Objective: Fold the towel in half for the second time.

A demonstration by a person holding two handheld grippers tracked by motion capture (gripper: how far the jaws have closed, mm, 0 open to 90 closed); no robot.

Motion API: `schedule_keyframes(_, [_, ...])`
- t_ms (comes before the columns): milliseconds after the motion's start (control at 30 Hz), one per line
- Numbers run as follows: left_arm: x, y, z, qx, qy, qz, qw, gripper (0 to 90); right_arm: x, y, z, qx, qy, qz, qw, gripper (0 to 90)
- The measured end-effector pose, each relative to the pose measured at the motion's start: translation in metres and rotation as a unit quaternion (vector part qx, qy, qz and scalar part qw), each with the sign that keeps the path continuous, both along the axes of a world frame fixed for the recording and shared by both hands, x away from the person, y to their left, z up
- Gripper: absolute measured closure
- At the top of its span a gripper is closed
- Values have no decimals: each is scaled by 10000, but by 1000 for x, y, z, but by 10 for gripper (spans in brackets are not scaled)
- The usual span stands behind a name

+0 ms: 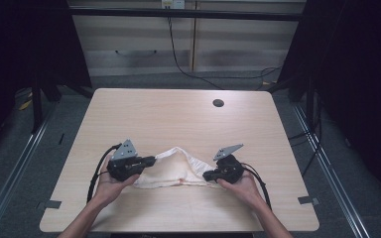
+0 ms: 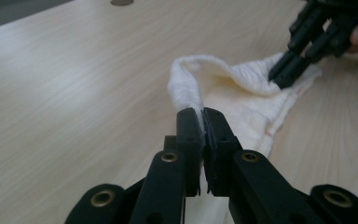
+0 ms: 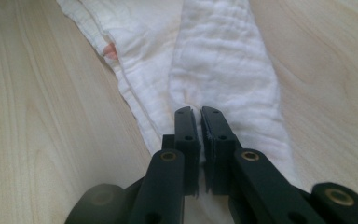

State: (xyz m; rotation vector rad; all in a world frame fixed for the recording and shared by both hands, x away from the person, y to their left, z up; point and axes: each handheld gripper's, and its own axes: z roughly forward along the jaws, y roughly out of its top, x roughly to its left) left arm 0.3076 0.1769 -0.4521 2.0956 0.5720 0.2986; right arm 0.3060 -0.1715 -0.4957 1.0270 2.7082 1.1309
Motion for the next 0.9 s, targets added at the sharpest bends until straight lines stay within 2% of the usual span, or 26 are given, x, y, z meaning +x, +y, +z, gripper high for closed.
schedule_keyframes(67, [-6, 1, -4, 201, 40, -119, 9997, 861, -1, 0, 0, -16, -28, -9, 10000, 857])
schedule_keyframes(167, [-12, 5, -11, 390, 116, -247, 9989, 861, -2, 0, 0, -11, -75, -27, 10000, 857])
schedule_keyframes(233, [-15, 7, -18, 554, 172, -271, 9979, 861, -3, 0, 0, -26, -105, -19, 9999, 858])
schedule_keyframes(433, [-15, 13, -34, 749, 389, -262, 9961, 862, -9, 1, 2, -188, -287, -56, 9994, 859])
schedule_keyframes(500, [-16, 14, -40, 835, 397, -202, 9955, 862, -14, -1, 4, -283, -352, -55, 9990, 860])
schedule_keyframes(533, [-15, 14, -42, 850, 435, -259, 9951, 862, -16, -2, 5, -281, -370, -75, 9989, 860])
schedule_keyframes(700, [-14, 15, -43, 856, 432, -69, 9954, 864, -30, -14, 6, -246, -446, -188, 9985, 860])
schedule_keyframes(800, [-13, 16, -44, 756, 480, 23, 9960, 864, -39, -23, 7, -227, -483, -245, 9983, 860])
schedule_keyframes(900, [-12, 17, -45, 728, 482, -27, 9962, 865, -48, -35, 6, -257, -480, -393, 9977, 861])
